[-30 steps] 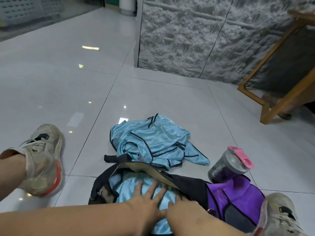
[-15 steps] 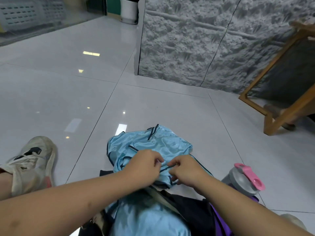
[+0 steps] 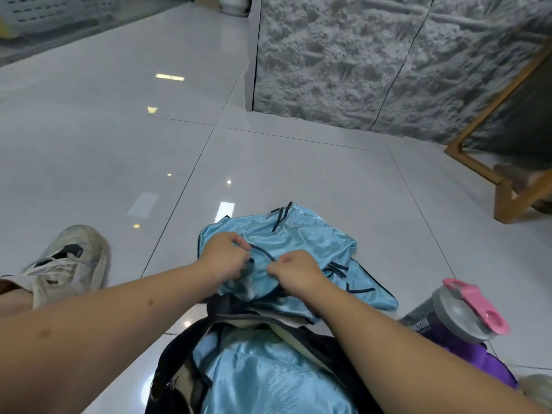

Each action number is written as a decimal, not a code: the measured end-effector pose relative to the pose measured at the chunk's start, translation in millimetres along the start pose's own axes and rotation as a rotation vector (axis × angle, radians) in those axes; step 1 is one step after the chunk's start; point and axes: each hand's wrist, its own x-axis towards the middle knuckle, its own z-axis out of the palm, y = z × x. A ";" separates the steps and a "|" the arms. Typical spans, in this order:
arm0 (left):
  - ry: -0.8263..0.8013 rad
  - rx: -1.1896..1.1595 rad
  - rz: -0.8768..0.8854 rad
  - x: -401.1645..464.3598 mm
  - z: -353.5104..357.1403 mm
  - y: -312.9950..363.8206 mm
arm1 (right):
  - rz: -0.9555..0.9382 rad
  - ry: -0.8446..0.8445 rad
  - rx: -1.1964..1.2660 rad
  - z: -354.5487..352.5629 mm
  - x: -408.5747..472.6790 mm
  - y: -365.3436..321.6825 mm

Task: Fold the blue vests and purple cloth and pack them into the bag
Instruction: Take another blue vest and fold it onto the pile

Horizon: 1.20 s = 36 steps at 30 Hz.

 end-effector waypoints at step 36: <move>-0.624 -0.214 0.193 -56.8 66.3 94.6 | -0.410 0.315 0.023 -117.7 -80.6 -11.4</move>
